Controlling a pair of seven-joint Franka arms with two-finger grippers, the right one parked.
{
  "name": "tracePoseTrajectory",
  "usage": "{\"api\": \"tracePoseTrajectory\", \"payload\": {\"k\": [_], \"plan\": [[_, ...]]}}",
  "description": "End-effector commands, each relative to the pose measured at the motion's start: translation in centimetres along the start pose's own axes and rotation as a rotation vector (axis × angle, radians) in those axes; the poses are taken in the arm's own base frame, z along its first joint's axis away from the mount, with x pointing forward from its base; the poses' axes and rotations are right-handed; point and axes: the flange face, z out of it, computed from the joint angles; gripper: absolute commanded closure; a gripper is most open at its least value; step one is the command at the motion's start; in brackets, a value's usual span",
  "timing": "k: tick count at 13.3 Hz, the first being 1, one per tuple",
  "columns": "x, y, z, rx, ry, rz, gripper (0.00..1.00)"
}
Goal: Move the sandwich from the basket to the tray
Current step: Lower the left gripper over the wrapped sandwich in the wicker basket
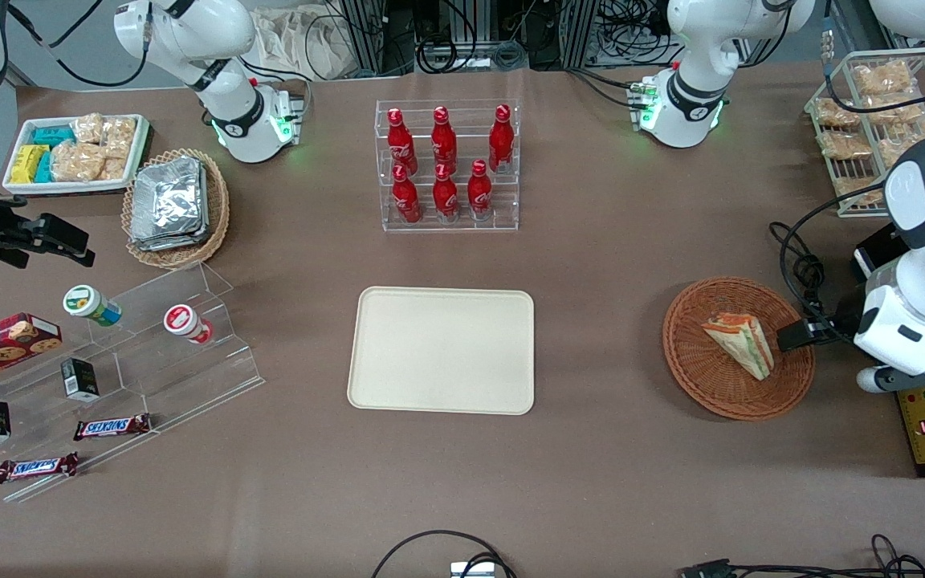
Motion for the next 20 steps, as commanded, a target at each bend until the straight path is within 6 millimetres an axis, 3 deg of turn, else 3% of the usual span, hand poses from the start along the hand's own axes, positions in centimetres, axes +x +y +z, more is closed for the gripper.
{"api": "tracePoseTrajectory", "payload": {"k": [1, 4, 6, 8, 12, 15, 20], "plan": [[0.3, 0.0, -0.4, 0.009, -0.012, 0.003, 0.00], [0.5, -0.1, -0.5, 0.010, -0.007, 0.003, 0.00], [0.4, 0.1, 1.1, 0.018, -0.036, 0.008, 0.00], [-0.2, -1.2, 3.7, 0.040, -0.081, -0.077, 0.00], [-2.5, -1.8, 11.8, 0.049, -0.072, -0.508, 0.00], [-4.2, -2.6, 16.7, 0.020, -0.007, -0.587, 0.00], [-6.0, -2.8, 20.8, 0.036, -0.045, -0.644, 0.00]]}}
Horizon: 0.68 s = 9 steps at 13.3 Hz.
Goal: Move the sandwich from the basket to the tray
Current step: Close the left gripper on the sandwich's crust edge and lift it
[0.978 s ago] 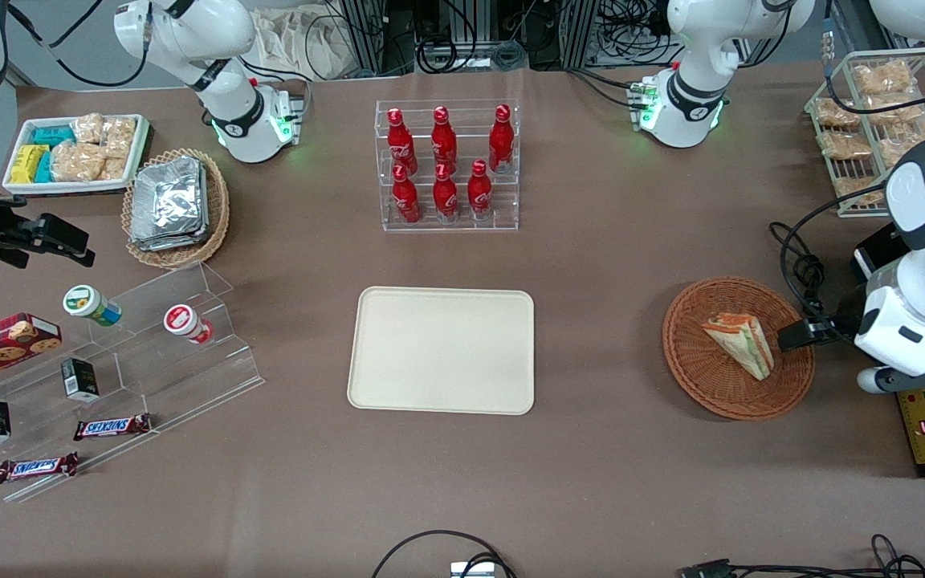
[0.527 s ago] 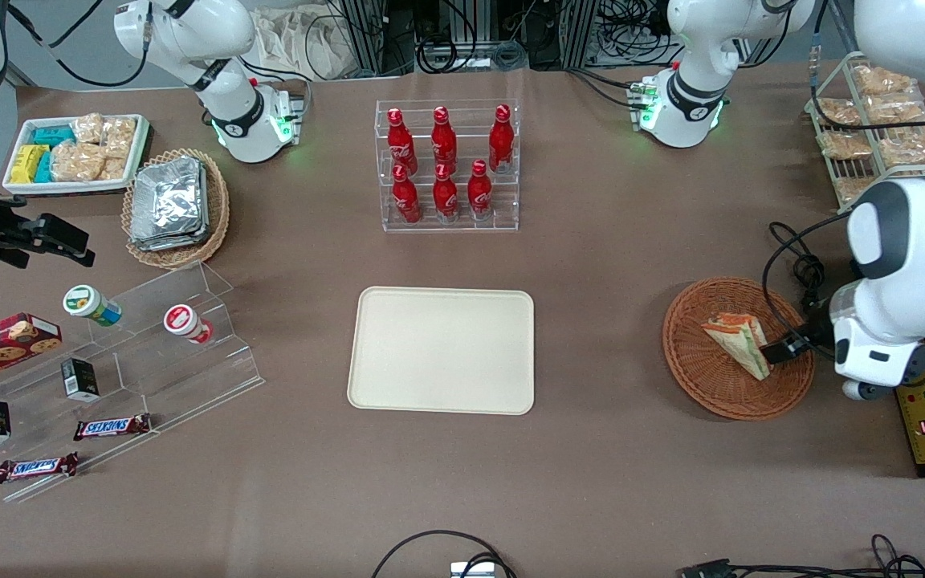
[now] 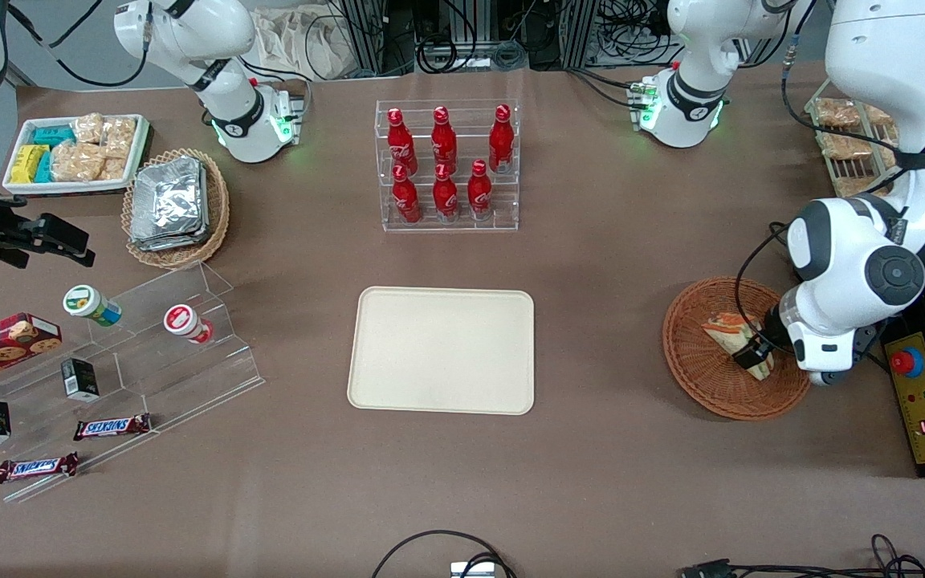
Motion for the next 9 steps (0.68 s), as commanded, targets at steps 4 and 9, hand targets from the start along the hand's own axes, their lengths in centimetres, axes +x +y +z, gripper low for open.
{"api": "tracePoseTrajectory", "payload": {"k": [4, 9], "plan": [[-0.9, -0.9, 2.3, 0.030, -0.033, -0.032, 0.00], [-0.6, -0.4, 1.9, 0.026, -0.020, -0.094, 0.70]]}}
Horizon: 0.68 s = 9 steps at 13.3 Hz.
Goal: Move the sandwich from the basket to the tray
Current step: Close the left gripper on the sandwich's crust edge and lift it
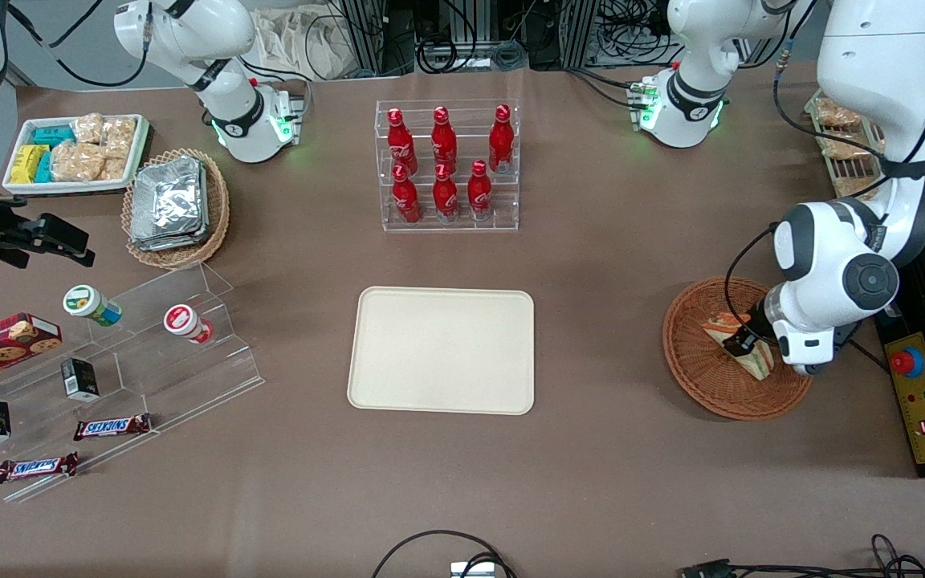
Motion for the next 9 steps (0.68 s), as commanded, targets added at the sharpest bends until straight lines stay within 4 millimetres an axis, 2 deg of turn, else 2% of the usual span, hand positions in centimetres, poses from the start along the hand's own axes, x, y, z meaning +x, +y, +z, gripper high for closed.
{"api": "tracePoseTrajectory", "payload": {"k": [1, 2, 4, 5, 8, 9], "plan": [[0.2, 0.8, -1.7, -0.026, 0.025, -0.026, 0.87], [0.1, 1.1, -2.5, -0.036, 0.035, -0.030, 0.99], [-0.4, 1.6, -3.9, -0.032, 0.030, -0.021, 1.00], [-0.5, 2.0, -5.3, -0.019, 0.022, -0.011, 1.00], [-3.3, 5.8, -12.4, 0.046, -0.025, 0.089, 1.00], [-5.2, 7.8, -15.2, 0.058, -0.035, 0.135, 1.00]]}}
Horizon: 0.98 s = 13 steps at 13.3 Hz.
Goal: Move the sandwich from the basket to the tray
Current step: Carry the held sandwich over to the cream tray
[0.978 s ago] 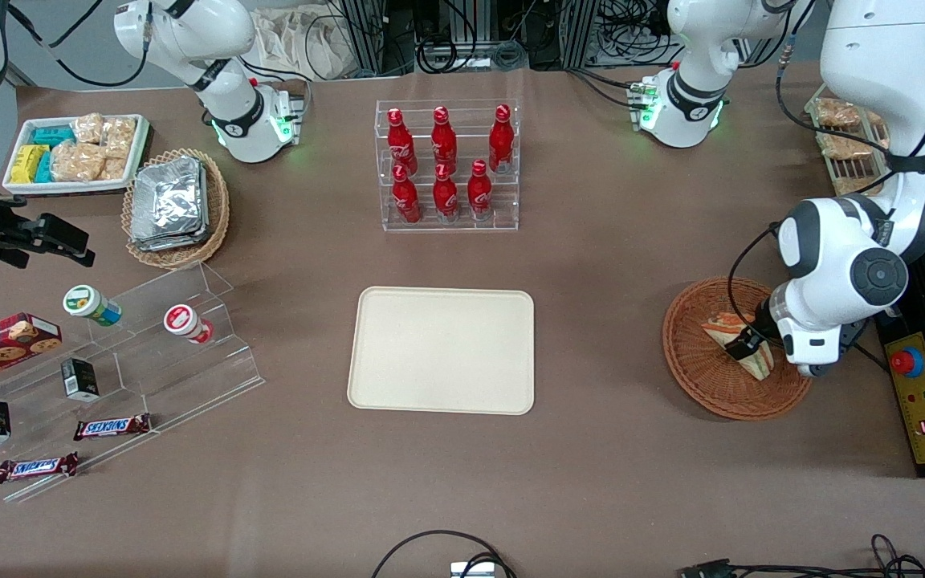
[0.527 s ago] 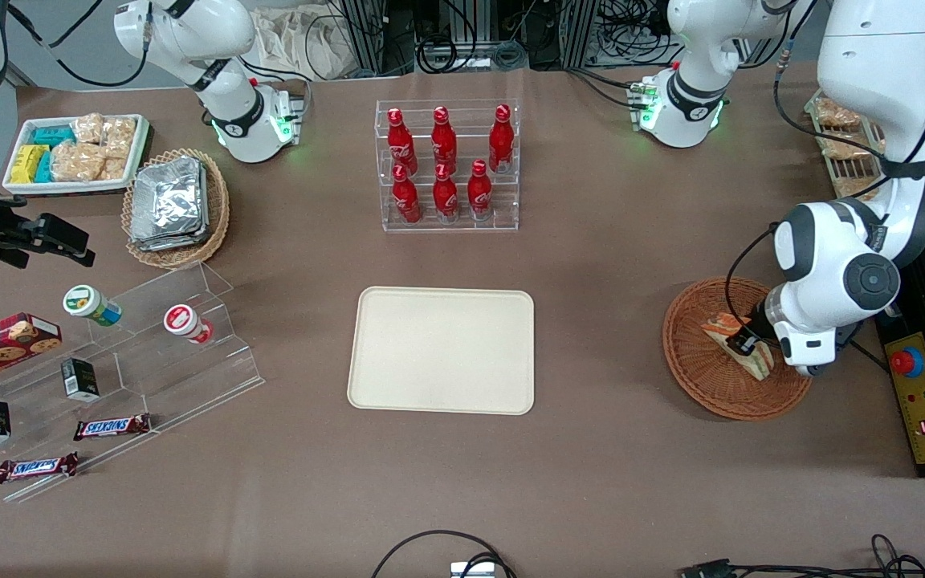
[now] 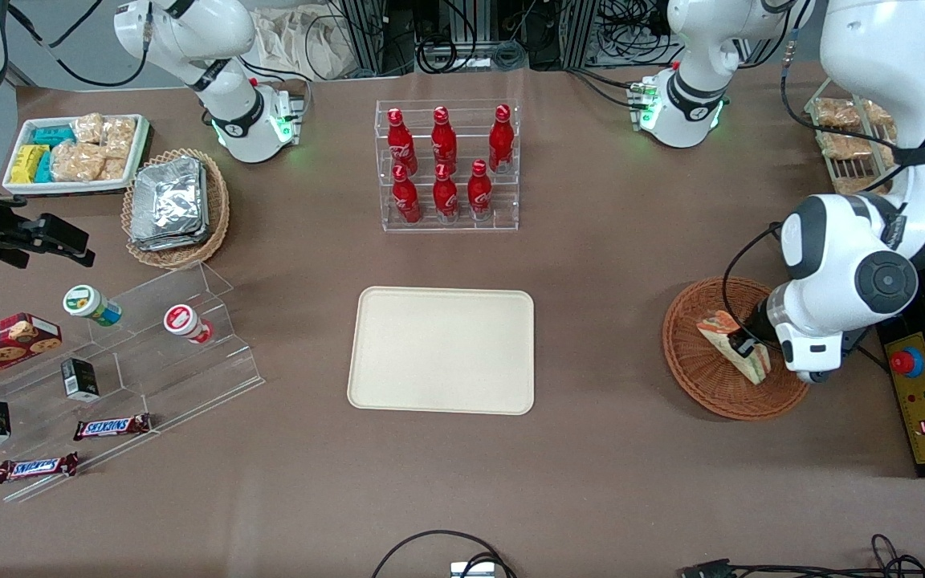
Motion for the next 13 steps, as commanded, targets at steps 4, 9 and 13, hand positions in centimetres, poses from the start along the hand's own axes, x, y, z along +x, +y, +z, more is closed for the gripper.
{"api": "tracePoseTrajectory", "payload": {"k": [4, 9, 13], "plan": [[-11.0, 9.1, -10.5, 0.021, 0.010, 0.415, 1.00], [-24.9, 19.9, -5.9, 0.034, 0.013, 0.757, 1.00], [-30.7, 24.4, 0.3, 0.016, 0.027, 0.797, 1.00]]}}
